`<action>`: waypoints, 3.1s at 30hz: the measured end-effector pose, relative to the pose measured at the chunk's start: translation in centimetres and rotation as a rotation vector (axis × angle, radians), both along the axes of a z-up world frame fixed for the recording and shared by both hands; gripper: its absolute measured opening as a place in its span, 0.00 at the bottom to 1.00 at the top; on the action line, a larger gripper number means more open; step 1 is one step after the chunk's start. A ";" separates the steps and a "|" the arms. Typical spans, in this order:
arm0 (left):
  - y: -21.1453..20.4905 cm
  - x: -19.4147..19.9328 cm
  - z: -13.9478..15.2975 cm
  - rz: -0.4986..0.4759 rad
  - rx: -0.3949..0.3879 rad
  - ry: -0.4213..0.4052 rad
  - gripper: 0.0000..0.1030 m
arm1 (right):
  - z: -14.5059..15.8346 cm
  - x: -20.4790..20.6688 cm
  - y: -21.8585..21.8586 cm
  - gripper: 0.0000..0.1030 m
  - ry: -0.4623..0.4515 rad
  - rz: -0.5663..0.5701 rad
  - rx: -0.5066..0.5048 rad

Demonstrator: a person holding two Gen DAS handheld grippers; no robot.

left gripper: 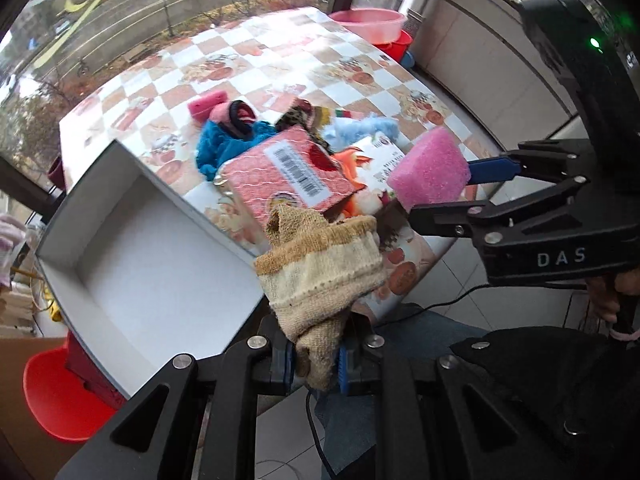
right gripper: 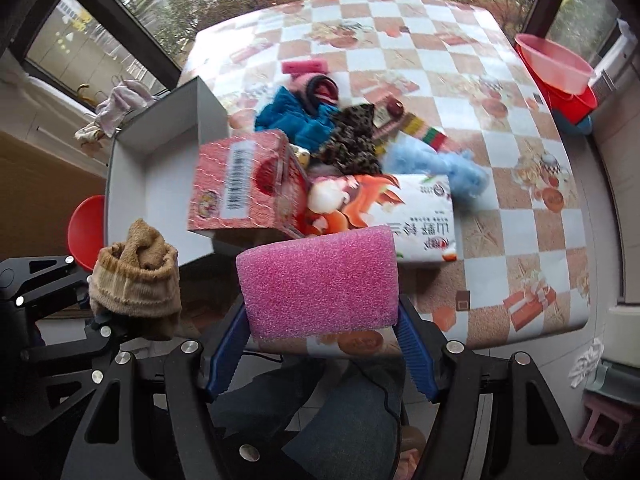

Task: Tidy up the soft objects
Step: 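Carry the beige sock and pink sponge with both tools over the white box, then open both tools to drop the sock and sponge into the box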

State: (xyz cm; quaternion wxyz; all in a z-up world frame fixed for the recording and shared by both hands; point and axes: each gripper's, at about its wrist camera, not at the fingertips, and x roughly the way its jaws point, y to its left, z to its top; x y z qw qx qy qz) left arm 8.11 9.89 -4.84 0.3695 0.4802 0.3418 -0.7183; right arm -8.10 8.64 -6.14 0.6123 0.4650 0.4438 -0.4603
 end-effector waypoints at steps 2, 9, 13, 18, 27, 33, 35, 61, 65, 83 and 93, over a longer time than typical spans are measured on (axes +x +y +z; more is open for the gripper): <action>-0.3 2.1 0.5 0.083 -0.025 0.007 0.17 | 1.0 1.5 -0.5 0.69 -0.003 0.039 -0.029; -1.1 9.8 -0.1 0.414 -0.036 -0.026 0.17 | 3.4 7.9 -1.9 0.69 -0.015 0.194 -0.105; -1.0 13.0 -1.3 0.543 0.002 -0.035 0.17 | 3.7 11.2 -2.7 0.69 -0.008 0.274 -0.113; -0.3 15.2 -2.1 0.613 0.029 -0.043 0.17 | 3.1 14.1 -4.0 0.69 -0.007 0.314 -0.090; -0.3 15.8 -2.9 0.660 0.067 -0.046 0.17 | 1.1 15.9 -4.0 0.69 0.013 0.345 -0.008; -0.6 15.6 -3.3 0.649 0.079 -0.049 0.17 | 0.7 16.2 -3.9 0.69 0.025 0.359 0.002; -0.6 15.4 -3.4 0.647 0.083 -0.050 0.17 | 0.5 16.1 -4.0 0.69 0.028 0.359 0.009; -0.6 15.3 -4.3 0.643 0.108 -0.061 0.17 | -0.2 16.5 -3.7 0.69 0.036 0.366 0.034; -0.6 15.5 -4.5 0.645 0.112 -0.061 0.17 | -0.3 16.6 -3.7 0.69 0.038 0.373 0.038; -1.5 15.7 -6.7 0.641 0.152 -0.076 0.17 | -2.0 18.3 -5.0 0.69 0.056 0.400 0.068; -1.8 15.7 -8.3 0.672 0.173 -0.103 0.73 | -3.4 20.0 -5.6 0.86 0.032 0.427 0.100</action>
